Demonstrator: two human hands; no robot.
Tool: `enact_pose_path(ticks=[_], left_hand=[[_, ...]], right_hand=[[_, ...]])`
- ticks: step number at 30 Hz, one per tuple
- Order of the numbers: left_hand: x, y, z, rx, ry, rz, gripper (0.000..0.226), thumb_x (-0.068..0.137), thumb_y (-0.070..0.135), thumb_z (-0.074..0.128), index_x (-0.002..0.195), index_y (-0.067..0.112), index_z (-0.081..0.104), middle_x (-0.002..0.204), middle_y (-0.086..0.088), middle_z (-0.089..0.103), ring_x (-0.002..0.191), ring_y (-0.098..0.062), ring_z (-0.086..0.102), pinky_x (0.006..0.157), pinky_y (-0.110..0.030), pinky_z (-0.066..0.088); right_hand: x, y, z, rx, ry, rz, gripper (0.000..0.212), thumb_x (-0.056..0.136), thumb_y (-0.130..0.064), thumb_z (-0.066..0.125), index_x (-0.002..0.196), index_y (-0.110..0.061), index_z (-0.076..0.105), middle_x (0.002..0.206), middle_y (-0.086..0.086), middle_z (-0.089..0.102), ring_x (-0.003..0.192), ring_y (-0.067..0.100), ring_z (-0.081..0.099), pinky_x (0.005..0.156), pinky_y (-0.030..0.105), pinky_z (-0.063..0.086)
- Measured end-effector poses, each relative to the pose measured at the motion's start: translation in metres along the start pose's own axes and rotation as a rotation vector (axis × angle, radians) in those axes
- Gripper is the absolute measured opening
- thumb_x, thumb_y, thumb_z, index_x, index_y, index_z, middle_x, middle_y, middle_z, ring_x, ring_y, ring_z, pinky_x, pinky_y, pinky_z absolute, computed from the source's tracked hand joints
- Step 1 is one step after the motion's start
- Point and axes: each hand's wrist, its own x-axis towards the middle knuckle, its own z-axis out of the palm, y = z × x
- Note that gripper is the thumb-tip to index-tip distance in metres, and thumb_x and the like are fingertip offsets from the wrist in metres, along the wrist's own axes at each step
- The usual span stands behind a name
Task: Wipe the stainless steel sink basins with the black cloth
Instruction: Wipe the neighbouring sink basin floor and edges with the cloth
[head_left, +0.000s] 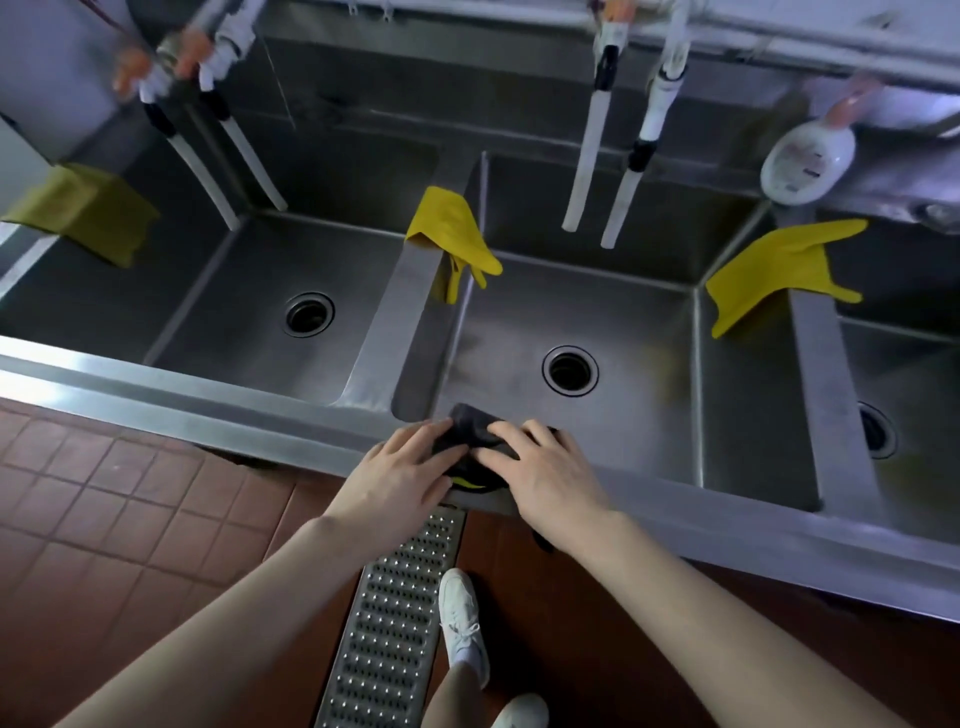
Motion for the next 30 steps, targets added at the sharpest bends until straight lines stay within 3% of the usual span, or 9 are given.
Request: enact_pose_path(ticks=[3,8,12,18,21,25,27,30], left_hand=[[0.011,0.037,0.015,-0.016,0.022,0.022,0.049,0.087,0.040,0.035,0.133,0.028,0.048,0.145,-0.002,0.041,0.131,-0.024,0.038,0.106,-0.043,0.036],[0.024,0.080,0.042,-0.077,0.069,0.015,0.047,0.086,0.036,0.045,0.131,0.026,0.049,0.145,-0.004,0.042,0.129,-0.027,0.041,0.107,-0.046,0.036],[0.016,0.052,0.032,-0.018,0.051,0.053,0.050,0.087,0.040,0.033,0.136,0.031,0.041,0.147,0.002,0.038,0.134,-0.024,0.035,0.113,-0.044,0.028],[0.004,-0.029,0.003,-0.015,-0.030,0.044,0.053,0.086,0.049,0.038,0.137,0.038,0.039,0.147,0.010,0.037,0.137,-0.016,0.030,0.113,-0.038,0.026],[0.015,-0.042,-0.004,-0.064,-0.069,0.060,0.048,0.084,0.049,0.043,0.132,0.039,0.045,0.139,0.009,0.044,0.124,-0.017,0.046,0.104,-0.037,0.040],[0.054,-0.022,0.004,-0.127,-0.086,0.131,0.051,0.081,0.039,0.060,0.130,0.040,0.046,0.130,0.009,0.052,0.108,-0.018,0.057,0.091,-0.038,0.050],[0.075,0.001,0.011,-0.098,-0.100,0.217,0.052,0.078,0.041,0.059,0.128,0.041,0.047,0.123,0.010,0.057,0.102,-0.015,0.060,0.085,-0.032,0.052],[0.103,0.051,0.032,-0.081,-0.179,0.336,0.055,0.066,0.052,0.050,0.120,0.044,0.048,0.112,0.012,0.061,0.088,-0.010,0.064,0.071,-0.021,0.053]], right_hand=[[-0.033,0.026,-0.005,-0.043,-0.028,0.073,0.045,0.089,-0.012,0.046,0.128,-0.033,0.051,0.145,0.000,0.040,0.123,0.030,0.039,0.091,0.047,0.039],[-0.064,0.051,-0.014,-0.055,-0.071,0.142,0.050,0.090,-0.005,0.049,0.133,-0.032,0.050,0.149,0.000,0.037,0.129,0.029,0.034,0.096,0.049,0.037],[-0.048,0.041,-0.011,-0.011,-0.088,0.109,0.047,0.090,-0.006,0.048,0.130,-0.031,0.051,0.146,0.003,0.038,0.127,0.032,0.035,0.093,0.051,0.039],[0.011,-0.009,0.005,0.043,-0.058,0.092,0.039,0.081,-0.016,0.051,0.114,-0.035,0.060,0.130,0.004,0.055,0.111,0.034,0.050,0.079,0.053,0.045],[0.020,-0.009,0.006,0.018,-0.027,0.059,0.040,0.082,-0.015,0.052,0.116,-0.035,0.060,0.129,0.003,0.056,0.109,0.033,0.053,0.077,0.049,0.046],[0.001,0.018,0.003,0.020,-0.011,0.143,0.046,0.078,-0.019,0.037,0.117,-0.036,0.054,0.126,0.000,0.058,0.102,0.028,0.057,0.073,0.044,0.050],[-0.022,0.041,0.003,-0.013,0.000,0.179,0.049,0.077,-0.017,0.054,0.121,-0.038,0.051,0.128,-0.003,0.055,0.104,0.027,0.056,0.076,0.043,0.050],[-0.071,0.077,-0.003,-0.040,-0.062,0.270,0.070,0.064,-0.021,0.077,0.124,-0.043,0.048,0.132,-0.006,0.049,0.108,0.022,0.052,0.077,0.042,0.053]])
